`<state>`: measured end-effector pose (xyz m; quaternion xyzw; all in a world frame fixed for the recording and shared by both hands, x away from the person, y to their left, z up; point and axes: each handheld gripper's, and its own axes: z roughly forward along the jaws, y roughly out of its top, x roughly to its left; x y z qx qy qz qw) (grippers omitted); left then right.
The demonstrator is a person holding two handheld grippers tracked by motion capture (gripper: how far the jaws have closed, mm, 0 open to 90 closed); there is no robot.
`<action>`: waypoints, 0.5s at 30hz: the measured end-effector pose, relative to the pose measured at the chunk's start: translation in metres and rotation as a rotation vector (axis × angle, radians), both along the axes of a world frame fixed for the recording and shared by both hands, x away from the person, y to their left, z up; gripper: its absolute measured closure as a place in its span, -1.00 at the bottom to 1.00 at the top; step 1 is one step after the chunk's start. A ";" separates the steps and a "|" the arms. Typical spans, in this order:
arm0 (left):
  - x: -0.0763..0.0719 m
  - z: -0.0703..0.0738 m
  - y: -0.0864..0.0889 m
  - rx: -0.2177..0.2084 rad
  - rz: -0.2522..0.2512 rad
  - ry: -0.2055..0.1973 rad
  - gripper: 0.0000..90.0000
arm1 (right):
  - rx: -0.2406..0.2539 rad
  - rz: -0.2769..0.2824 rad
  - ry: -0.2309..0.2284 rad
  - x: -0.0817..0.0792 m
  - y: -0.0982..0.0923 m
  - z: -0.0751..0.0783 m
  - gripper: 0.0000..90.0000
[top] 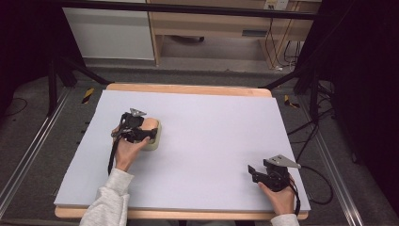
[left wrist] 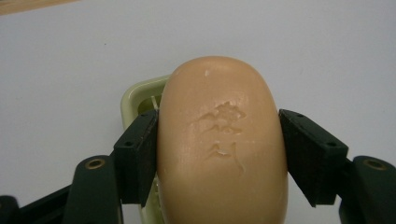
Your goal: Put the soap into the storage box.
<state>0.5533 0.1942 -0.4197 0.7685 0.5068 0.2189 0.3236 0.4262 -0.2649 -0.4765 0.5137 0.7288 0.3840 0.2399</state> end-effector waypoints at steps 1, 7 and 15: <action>0.001 -0.001 0.000 -0.002 0.004 0.002 -0.29 | -0.001 0.001 0.001 0.000 0.000 0.000 -0.31; 0.007 -0.005 0.004 -0.003 0.016 0.010 -0.29 | 0.002 0.000 0.003 0.000 0.000 0.000 -0.30; 0.013 -0.011 0.005 0.003 0.021 0.017 -0.29 | 0.006 -0.002 0.006 0.000 0.000 0.000 -0.30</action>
